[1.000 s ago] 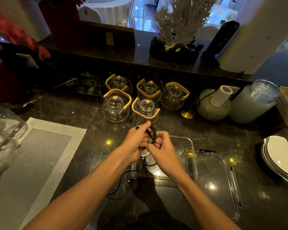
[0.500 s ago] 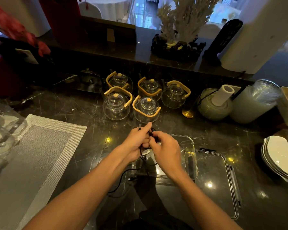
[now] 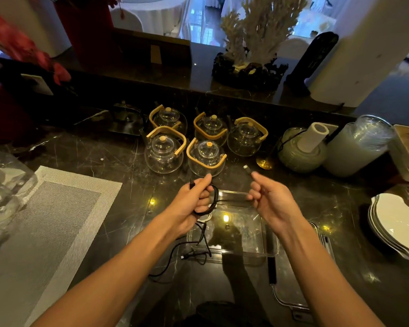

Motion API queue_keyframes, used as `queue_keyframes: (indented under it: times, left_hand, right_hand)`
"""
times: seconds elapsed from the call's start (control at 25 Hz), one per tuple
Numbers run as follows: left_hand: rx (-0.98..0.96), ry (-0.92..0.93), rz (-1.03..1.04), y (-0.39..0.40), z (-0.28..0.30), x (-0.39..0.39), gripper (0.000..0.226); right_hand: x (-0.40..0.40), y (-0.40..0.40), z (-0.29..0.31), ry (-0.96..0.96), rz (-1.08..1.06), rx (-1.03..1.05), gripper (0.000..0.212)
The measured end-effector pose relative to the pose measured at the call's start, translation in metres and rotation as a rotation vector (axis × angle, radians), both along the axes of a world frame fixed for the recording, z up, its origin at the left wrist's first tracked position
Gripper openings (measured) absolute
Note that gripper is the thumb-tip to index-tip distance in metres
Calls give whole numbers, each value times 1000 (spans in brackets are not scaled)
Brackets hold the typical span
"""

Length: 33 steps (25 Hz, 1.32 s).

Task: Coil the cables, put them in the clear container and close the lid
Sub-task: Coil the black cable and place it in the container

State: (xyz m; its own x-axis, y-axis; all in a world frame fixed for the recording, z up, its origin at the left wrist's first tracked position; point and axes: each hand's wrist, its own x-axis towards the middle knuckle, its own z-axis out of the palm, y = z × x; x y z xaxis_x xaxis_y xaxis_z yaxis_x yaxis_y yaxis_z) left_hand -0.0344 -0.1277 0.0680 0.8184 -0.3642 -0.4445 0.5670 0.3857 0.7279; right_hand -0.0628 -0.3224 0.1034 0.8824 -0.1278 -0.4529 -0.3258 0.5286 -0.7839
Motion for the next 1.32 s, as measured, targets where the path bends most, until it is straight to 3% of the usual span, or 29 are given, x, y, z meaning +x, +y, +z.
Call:
queue_keyframes:
  times: [0.12, 0.28, 0.48, 0.76, 0.84, 0.96, 1.08, 1.16, 1.24, 1.32]
  left_hand:
    - [82, -104, -112, -6, 15, -2, 29]
    - [214, -225, -183, -10, 21, -5, 30]
    - [450, -396, -96, -4, 12, -2, 35]
    - [590, -431, -118, -10, -2, 0, 52]
    - [654, -439, -112, -12, -8, 0, 51]
    - [660, -424, -133, -14, -15, -3, 44]
    - [642, -441, -93, -13, -20, -4, 45]
    - [638, -449, -75, -10, -22, -5, 51]
    - [644, -451, -97, -7, -23, -7, 48]
    - [619, -438, -146, -3, -23, -9, 43]
  right_hand:
    - [-6, 12, -18, 147, 199, -131, 9]
    - [-16, 31, -32, 80, 388, -260, 12]
    - [-21, 31, -34, 10, 409, -124, 15]
    - [-22, 34, -35, -55, 427, 74, 24]
    - [-20, 40, -38, -46, 416, -104, 25]
    - [-18, 52, -44, -55, 287, -575, 19]
    - [-19, 53, -51, -207, 155, -864, 12]
    - [-20, 49, -49, -281, 111, -983, 21]
    - [-16, 44, -35, -282, 79, -868, 29]
    - [-8, 35, -19, -215, 59, -510, 29]
